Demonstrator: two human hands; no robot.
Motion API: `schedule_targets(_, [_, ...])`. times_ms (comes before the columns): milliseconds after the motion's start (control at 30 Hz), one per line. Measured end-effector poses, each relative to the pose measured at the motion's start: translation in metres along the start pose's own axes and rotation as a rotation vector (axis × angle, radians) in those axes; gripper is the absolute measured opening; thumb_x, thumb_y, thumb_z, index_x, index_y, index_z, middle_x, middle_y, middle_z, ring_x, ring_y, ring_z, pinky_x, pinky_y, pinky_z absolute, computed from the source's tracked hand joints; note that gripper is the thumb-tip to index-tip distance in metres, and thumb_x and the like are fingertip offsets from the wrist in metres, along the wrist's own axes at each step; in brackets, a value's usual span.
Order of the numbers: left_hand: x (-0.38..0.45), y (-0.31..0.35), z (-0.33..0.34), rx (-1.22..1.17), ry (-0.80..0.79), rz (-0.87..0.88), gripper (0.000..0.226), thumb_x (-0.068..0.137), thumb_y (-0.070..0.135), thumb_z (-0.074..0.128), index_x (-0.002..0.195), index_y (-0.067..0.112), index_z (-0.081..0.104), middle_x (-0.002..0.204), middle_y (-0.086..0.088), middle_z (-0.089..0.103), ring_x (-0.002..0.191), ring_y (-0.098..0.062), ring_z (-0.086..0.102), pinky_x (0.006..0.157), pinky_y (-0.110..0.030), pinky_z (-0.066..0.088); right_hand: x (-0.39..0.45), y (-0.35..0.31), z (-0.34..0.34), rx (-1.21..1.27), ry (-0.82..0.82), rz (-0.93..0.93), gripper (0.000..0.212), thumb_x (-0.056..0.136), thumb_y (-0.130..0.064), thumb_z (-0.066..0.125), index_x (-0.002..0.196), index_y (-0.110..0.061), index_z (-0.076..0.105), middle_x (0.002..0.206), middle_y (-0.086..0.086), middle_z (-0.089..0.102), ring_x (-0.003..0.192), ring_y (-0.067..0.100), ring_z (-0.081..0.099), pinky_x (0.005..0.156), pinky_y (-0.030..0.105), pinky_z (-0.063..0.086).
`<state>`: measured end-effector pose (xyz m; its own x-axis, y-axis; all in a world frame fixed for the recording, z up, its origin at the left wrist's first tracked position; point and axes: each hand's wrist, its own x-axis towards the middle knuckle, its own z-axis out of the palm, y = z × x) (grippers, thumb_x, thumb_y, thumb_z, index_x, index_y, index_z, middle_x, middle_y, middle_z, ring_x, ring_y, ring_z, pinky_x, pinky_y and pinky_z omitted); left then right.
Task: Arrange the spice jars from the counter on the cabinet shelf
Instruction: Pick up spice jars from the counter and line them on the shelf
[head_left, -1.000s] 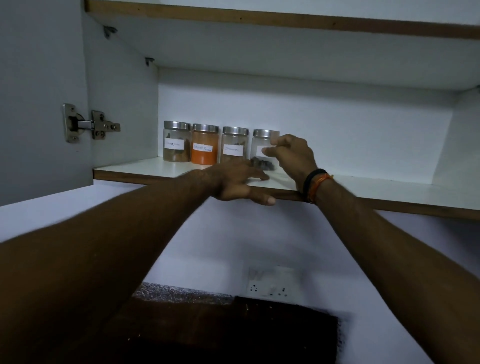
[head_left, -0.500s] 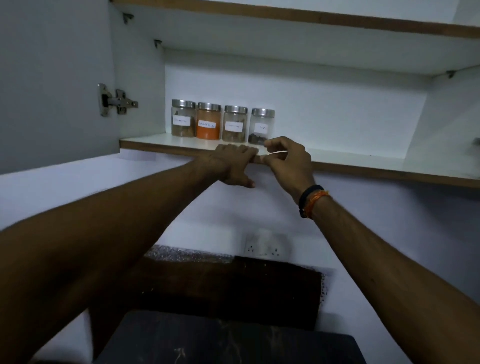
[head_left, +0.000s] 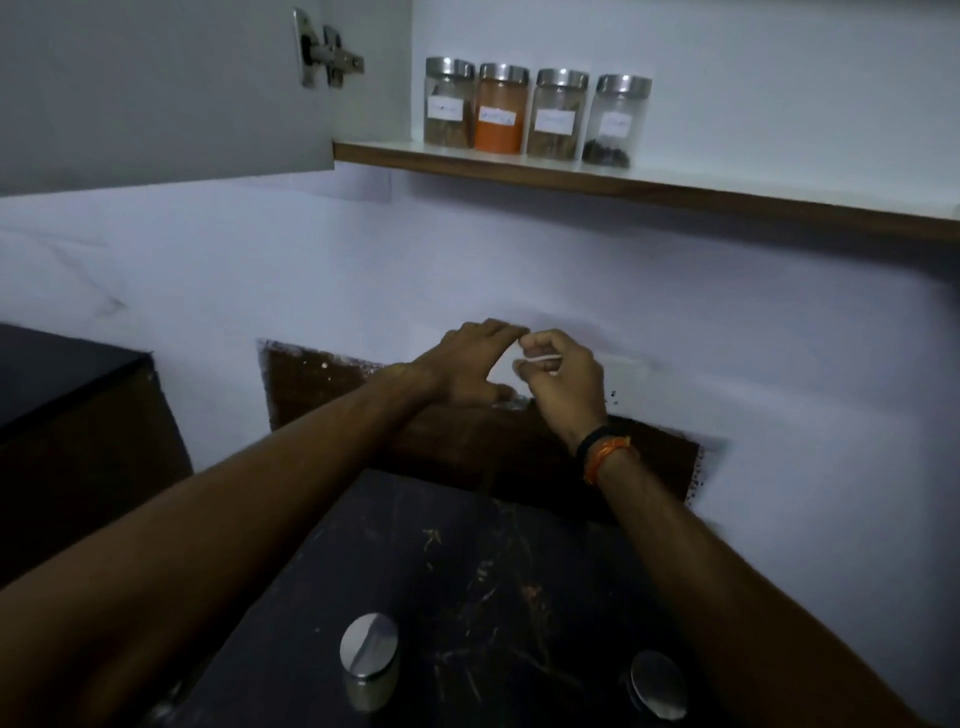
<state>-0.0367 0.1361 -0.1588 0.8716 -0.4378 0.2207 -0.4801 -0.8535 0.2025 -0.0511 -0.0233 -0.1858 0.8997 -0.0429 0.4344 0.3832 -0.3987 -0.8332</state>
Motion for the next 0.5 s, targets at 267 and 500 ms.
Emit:
schedule_targets(267, [-0.096, -0.059, 0.105, -0.226, -0.282, -0.284, 0.074, 0.088, 0.030, 0.072, 0.150, 0.013, 0.037, 0.145, -0.015, 0.049, 0.133, -0.031, 0.048, 0.110, -0.039, 0.040, -0.088, 0.080, 0.081, -0.205, -0.376, 0.244, 0.023, 0.085, -0.017, 0.071, 0.108, -0.020, 0.068, 0.100, -0.003, 0.067, 0.091, 0.012, 0.064, 0.084, 0.026, 0.054])
schedule_targets(500, [-0.175, -0.091, 0.174, -0.282, -0.413, -0.520, 0.075, 0.093, 0.028, 0.067, 0.155, 0.016, 0.028, 0.159, -0.011, 0.035, 0.144, -0.027, 0.037, 0.115, -0.039, 0.033, -0.159, 0.123, 0.141, -0.275, -0.595, 0.391, 0.029, 0.082, -0.011, 0.071, 0.110, -0.017, 0.065, 0.101, 0.001, 0.064, 0.097, 0.016, 0.062, 0.092, 0.030, 0.053])
